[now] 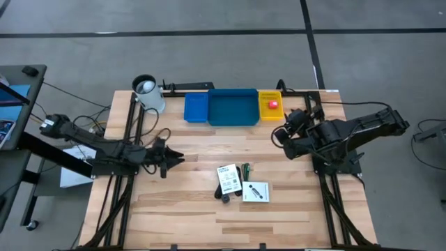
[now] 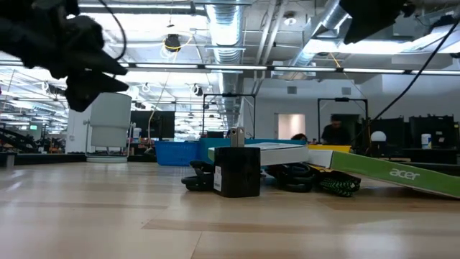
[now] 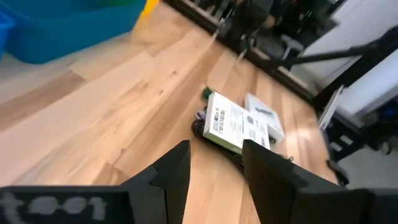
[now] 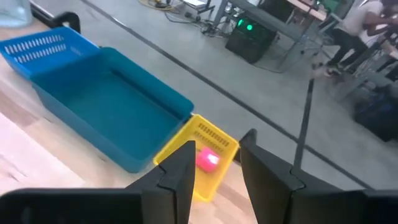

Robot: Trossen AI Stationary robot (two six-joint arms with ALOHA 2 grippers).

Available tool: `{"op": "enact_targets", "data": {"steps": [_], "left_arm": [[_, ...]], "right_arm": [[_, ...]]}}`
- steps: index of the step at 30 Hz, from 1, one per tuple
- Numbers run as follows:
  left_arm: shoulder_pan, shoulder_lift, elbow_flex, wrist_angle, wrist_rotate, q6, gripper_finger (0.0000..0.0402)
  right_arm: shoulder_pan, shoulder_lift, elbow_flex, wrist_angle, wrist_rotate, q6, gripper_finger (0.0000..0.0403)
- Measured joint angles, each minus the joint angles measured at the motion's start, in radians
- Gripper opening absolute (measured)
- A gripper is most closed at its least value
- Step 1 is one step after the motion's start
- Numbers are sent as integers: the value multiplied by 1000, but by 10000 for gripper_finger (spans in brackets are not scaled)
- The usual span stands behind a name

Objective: Pick and place items into bin
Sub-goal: Put the black charger adapter into the yellow basket

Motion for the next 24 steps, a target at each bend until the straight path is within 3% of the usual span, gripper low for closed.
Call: {"op": "enact_targets", "data": {"steps": [9, 18, 24], "left_arm": [[0, 367, 219, 4, 40, 62, 135], [-34, 597, 331, 54, 176, 7, 135], [-113, 756, 410, 152, 191, -66, 135]], "right_arm": [[0, -34, 0, -64, 32, -1, 121], [0, -38, 0, -143, 53, -1, 121], [0, -38, 0, -192, 61, -1, 121]]}}
